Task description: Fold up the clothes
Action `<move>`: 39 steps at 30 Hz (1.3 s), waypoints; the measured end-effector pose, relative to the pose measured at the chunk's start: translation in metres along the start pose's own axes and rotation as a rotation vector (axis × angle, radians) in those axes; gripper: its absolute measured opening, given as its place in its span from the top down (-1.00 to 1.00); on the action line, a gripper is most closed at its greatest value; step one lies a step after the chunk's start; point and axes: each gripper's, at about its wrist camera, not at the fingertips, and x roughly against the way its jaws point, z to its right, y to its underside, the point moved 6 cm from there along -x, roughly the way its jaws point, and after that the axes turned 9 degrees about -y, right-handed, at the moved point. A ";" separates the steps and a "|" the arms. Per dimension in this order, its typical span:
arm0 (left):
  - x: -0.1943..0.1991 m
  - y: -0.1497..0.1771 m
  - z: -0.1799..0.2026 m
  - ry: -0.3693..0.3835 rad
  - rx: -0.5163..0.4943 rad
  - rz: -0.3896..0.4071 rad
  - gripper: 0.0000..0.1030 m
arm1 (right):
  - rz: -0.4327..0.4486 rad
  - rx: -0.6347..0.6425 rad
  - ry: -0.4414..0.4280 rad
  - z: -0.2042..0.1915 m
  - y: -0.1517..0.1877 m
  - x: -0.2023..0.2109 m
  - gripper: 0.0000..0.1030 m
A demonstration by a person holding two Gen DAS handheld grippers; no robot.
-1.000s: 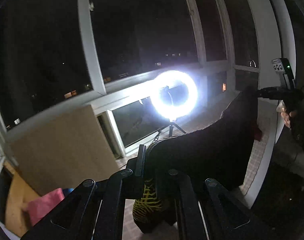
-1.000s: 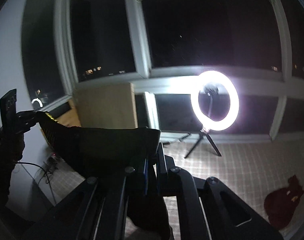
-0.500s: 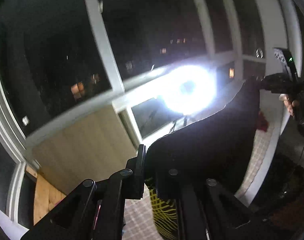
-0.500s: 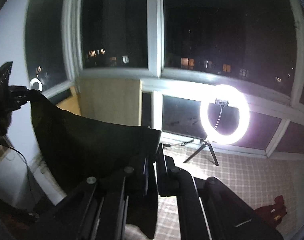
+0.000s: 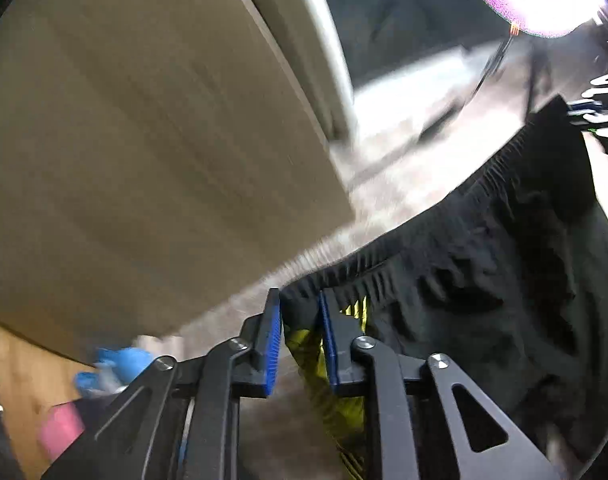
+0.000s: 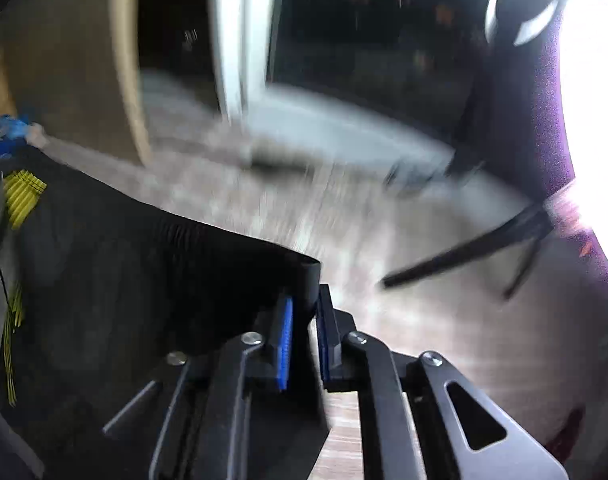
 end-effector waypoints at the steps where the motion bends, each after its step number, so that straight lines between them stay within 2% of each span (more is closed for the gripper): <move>1: -0.013 0.004 0.006 0.001 -0.003 -0.023 0.63 | -0.004 0.001 -0.001 0.001 0.007 -0.001 0.76; 4: -0.005 0.017 0.005 -0.037 -0.031 0.011 0.63 | -0.013 0.001 -0.007 0.005 0.027 -0.001 0.74; 8: 0.062 0.041 -0.015 0.102 0.041 0.119 0.60 | 0.065 -0.073 -0.101 0.023 0.065 0.061 0.61; 10: 0.105 0.058 -0.026 0.111 0.078 0.183 0.55 | 0.120 -0.096 -0.100 0.036 0.085 0.101 0.54; 11: 0.125 0.068 -0.024 0.143 0.083 0.211 0.52 | 0.152 -0.110 -0.097 0.043 0.097 0.124 0.48; 12: 0.145 0.079 -0.021 0.178 0.087 0.239 0.47 | 0.186 -0.132 -0.107 0.050 0.112 0.147 0.33; 14: 0.186 0.103 -0.008 0.243 0.082 0.289 0.42 | 0.224 -0.166 -0.150 0.055 0.141 0.179 0.16; 16: 0.219 0.129 0.023 0.293 0.064 0.301 0.32 | 0.245 -0.185 -0.186 0.057 0.174 0.202 0.15; 19: 0.259 0.160 0.073 0.371 0.032 0.303 0.30 | 0.244 -0.171 -0.205 0.056 0.219 0.221 0.15; 21: 0.278 0.174 0.126 0.422 -0.001 0.313 0.25 | 0.240 -0.149 -0.218 0.057 0.243 0.227 0.15; 24: 0.296 0.183 0.203 0.522 -0.008 0.322 0.05 | 0.233 -0.146 -0.245 0.064 0.268 0.229 0.15; 26: 0.302 0.182 0.259 0.620 0.005 0.307 0.05 | 0.219 -0.152 -0.260 0.072 0.279 0.225 0.15; 27: 0.303 0.181 0.285 0.634 -0.005 0.300 0.05 | 0.209 -0.158 -0.267 0.077 0.282 0.221 0.15; 30: 0.292 0.170 0.360 0.565 -0.089 0.295 0.05 | 0.179 -0.172 -0.285 0.091 0.291 0.209 0.15; 32: 0.277 0.161 0.401 0.539 -0.126 0.260 0.05 | 0.176 -0.157 -0.284 0.094 0.290 0.202 0.15; 36: 0.253 0.155 0.445 0.494 -0.156 0.173 0.05 | 0.179 -0.140 -0.309 0.100 0.281 0.187 0.15; 39: 0.245 0.153 0.461 0.465 -0.174 0.155 0.04 | 0.164 -0.122 -0.321 0.101 0.272 0.171 0.15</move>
